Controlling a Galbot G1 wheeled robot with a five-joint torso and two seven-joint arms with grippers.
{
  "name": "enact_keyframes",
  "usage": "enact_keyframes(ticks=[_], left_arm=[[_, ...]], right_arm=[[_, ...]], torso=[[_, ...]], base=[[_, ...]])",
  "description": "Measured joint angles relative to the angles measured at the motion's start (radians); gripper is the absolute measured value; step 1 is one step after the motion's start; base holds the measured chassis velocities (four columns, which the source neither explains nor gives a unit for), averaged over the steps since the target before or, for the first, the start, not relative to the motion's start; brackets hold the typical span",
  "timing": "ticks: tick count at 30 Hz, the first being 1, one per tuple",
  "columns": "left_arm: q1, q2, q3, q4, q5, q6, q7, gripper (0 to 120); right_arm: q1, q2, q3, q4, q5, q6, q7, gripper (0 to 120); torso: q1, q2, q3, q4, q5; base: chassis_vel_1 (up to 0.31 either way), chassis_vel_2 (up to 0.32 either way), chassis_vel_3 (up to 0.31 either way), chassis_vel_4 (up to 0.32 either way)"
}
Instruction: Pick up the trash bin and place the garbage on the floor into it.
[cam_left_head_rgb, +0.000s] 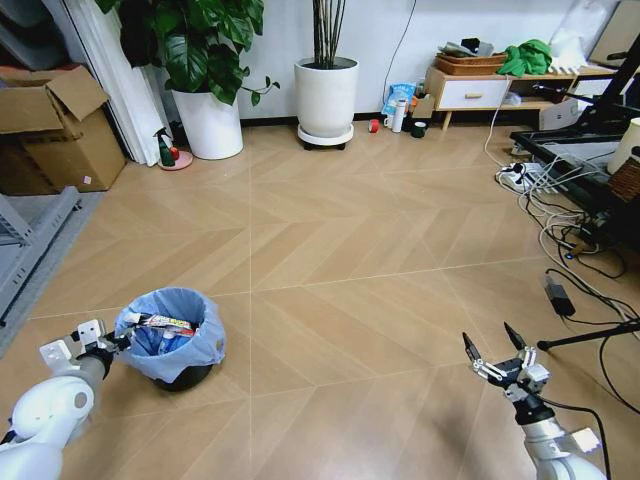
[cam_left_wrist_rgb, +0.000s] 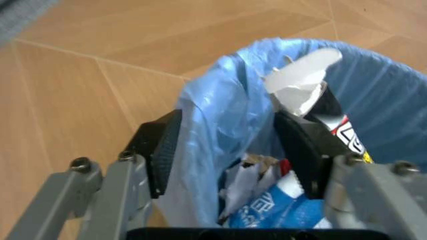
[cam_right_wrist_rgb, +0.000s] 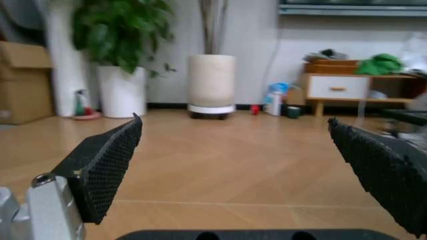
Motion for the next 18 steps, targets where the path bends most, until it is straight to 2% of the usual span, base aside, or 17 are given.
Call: enact_keyframes(ticks=[1, 4, 5, 7, 9, 11, 13, 18], left_arm=[[0.000, 0.000, 0.000, 0.000, 0.000, 0.000, 0.000, 60], [0.027, -0.003, -0.016, -0.032, 0.018, -0.023, -0.021, 72], [0.027, -0.003, -0.016, -0.032, 0.018, -0.023, -0.021, 72], [0.048, -0.011, -0.030, -0.065, 0.029, -0.038, -0.026, 84], [0.053, -0.014, -0.033, -0.077, 0.037, -0.044, -0.026, 86], [0.069, -0.022, -0.036, -0.118, 0.061, -0.067, -0.020, 97], [0.081, -0.029, -0.028, -0.172, 0.078, -0.075, -0.019, 100], [0.101, -0.027, -0.019, -0.236, 0.088, -0.095, -0.010, 100]], right_arm=[[0.000, 0.000, 0.000, 0.000, 0.000, 0.000, 0.000, 100], [0.020, -0.015, -0.044, 0.005, -0.053, -0.005, 0.122, 100], [0.020, -0.015, -0.044, 0.005, -0.053, -0.005, 0.122, 100], [0.045, -0.023, -0.079, 0.002, -0.085, -0.011, 0.189, 100], [0.053, -0.023, -0.090, -0.001, -0.087, -0.013, 0.200, 100], [0.084, -0.018, -0.125, -0.009, -0.087, -0.019, 0.222, 100], [0.123, 0.000, -0.164, -0.019, -0.085, -0.028, 0.242, 100], [0.197, 0.021, -0.236, -0.049, -0.074, -0.046, 0.273, 100]], torso=[[0.000, 0.000, 0.000, 0.0000, 0.0000], [0.000, 0.000, 0.000, 0.0002, -0.0001], [0.000, 0.000, 0.000, 0.0002, -0.0001], [0.000, 0.000, 0.000, 0.0002, 0.0000], [0.000, 0.000, 0.000, 0.0002, -0.0002], [0.000, 0.000, 0.000, 0.0001, -0.0001], [0.000, 0.000, 0.000, 0.0002, 0.0000], [0.000, 0.000, 0.000, 0.0000, 0.0000]], base=[[0.000, 0.000, 0.000, 0.000], [0.000, 0.000, 0.000, 0.000], [0.000, 0.000, 0.000, 0.000], [0.000, 0.000, 0.000, 0.000], [0.000, 0.000, 0.000, 0.000], [0.000, 0.000, 0.000, 0.000], [0.000, 0.000, 0.000, 0.000], [0.000, 0.000, 0.000, 0.000]])
